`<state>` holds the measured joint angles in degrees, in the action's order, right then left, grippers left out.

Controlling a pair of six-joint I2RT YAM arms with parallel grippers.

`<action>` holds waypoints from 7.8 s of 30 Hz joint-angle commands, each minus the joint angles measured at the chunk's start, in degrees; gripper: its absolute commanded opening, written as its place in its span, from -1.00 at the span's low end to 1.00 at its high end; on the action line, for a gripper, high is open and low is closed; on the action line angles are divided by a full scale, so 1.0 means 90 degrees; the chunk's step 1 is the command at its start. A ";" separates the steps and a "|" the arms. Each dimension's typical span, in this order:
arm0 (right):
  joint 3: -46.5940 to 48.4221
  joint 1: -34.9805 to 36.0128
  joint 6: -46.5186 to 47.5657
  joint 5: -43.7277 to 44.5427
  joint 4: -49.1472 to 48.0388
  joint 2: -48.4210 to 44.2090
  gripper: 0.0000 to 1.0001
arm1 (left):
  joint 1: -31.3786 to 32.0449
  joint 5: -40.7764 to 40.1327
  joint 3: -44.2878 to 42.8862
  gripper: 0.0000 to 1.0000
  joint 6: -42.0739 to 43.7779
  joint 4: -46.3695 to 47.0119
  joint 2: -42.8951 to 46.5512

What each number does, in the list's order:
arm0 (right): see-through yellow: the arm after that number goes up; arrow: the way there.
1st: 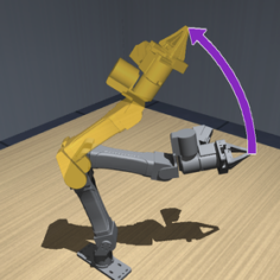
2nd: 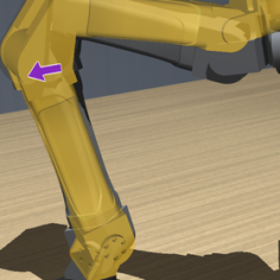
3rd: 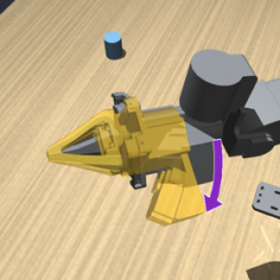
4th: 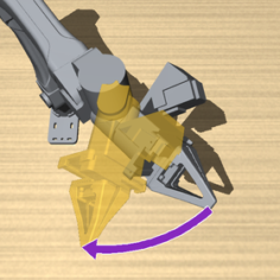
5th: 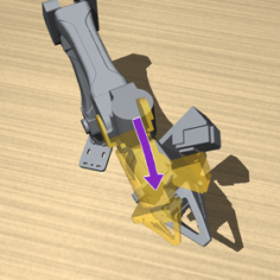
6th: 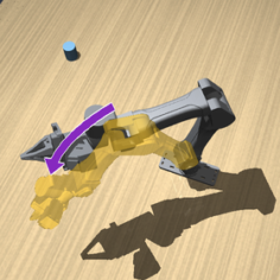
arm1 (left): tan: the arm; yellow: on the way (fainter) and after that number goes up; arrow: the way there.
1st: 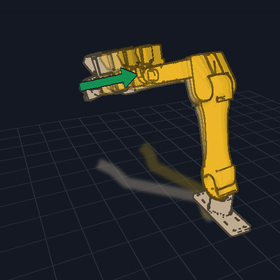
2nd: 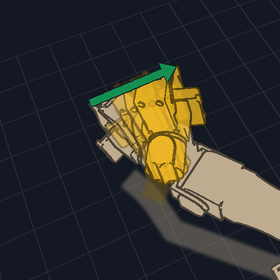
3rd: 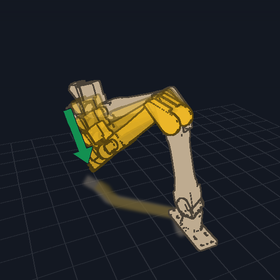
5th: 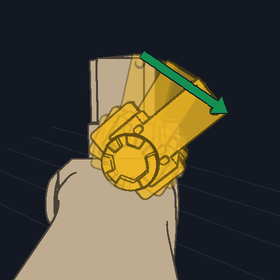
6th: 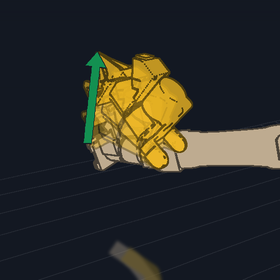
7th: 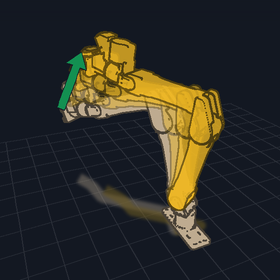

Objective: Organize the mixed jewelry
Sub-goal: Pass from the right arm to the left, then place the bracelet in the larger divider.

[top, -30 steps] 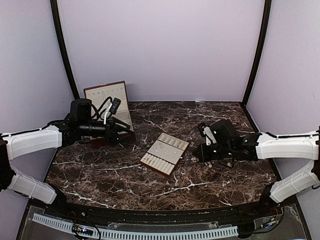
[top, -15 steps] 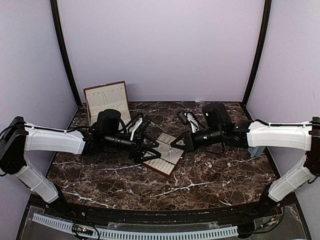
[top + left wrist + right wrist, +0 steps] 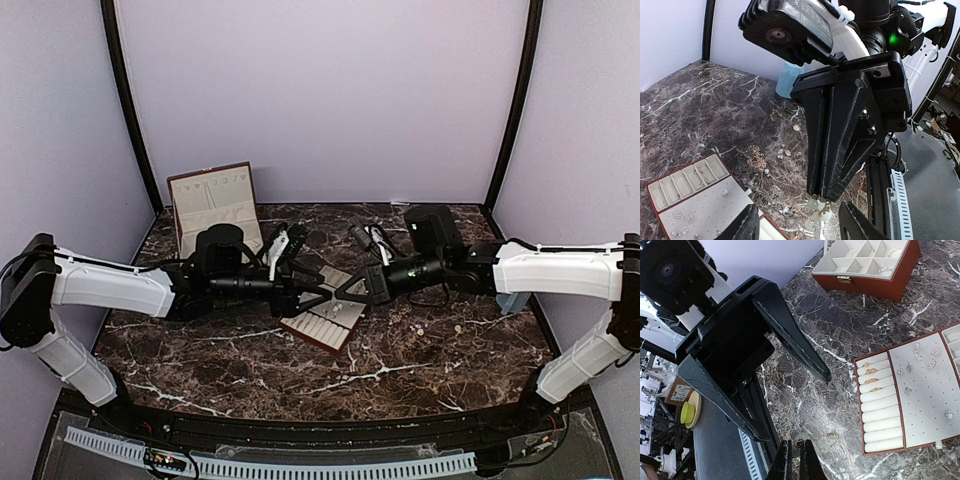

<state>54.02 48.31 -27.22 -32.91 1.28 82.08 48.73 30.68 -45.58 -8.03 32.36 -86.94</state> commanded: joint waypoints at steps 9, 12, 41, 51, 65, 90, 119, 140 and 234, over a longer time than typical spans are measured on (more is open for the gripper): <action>0.0109 -0.0036 -0.0235 -0.0319 -0.0404 -0.0152 -1.00 | 0.0337 -0.0499 0.0032 -0.22 0.0527 -0.0080 0.0112; 0.0101 -0.0036 -0.0245 -0.0318 -0.0415 -0.0174 -1.00 | 0.0406 -0.0579 -0.0014 -0.27 0.0646 -0.0257 0.0075; -0.0001 -0.0036 -0.0509 -0.0454 -0.0767 -0.0161 -1.00 | 0.0536 -0.0642 0.0105 -0.63 0.0534 0.0068 0.0075; -0.0052 -0.0036 -0.0530 -0.0385 -0.0788 -0.0169 -1.00 | 0.0570 -0.0544 0.0163 -0.90 0.0503 0.0155 0.0100; -0.0201 -0.0036 -0.0445 -0.0106 -0.0693 -0.0226 -0.62 | 0.0583 -0.1622 0.0538 -1.00 0.0390 0.0393 0.0475; -0.1322 -0.0578 -0.0690 0.2145 -0.1079 -0.1622 0.64 | -0.0959 -0.4229 -0.0033 -1.00 0.1533 -0.2136 0.2130; -0.2058 -0.1040 -0.1077 0.1953 -0.2102 -0.1547 0.70 | -0.3275 -0.2741 -0.2131 -1.00 0.1388 -0.4520 -0.0312; -0.2182 -0.1032 -0.1363 0.1918 -0.2639 -0.1343 0.71 | -0.3605 -0.2621 -0.2151 -1.00 0.1351 -0.4730 -0.0984; -0.1529 -0.1004 -0.0719 0.3290 0.0438 -0.1510 0.36 | -0.2942 -0.1990 -0.2461 0.62 0.0662 -0.3958 0.1291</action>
<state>39.00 39.31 -33.28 -5.96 0.16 67.02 17.56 8.67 -63.83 -2.61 -4.16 -78.13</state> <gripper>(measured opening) 0.707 0.810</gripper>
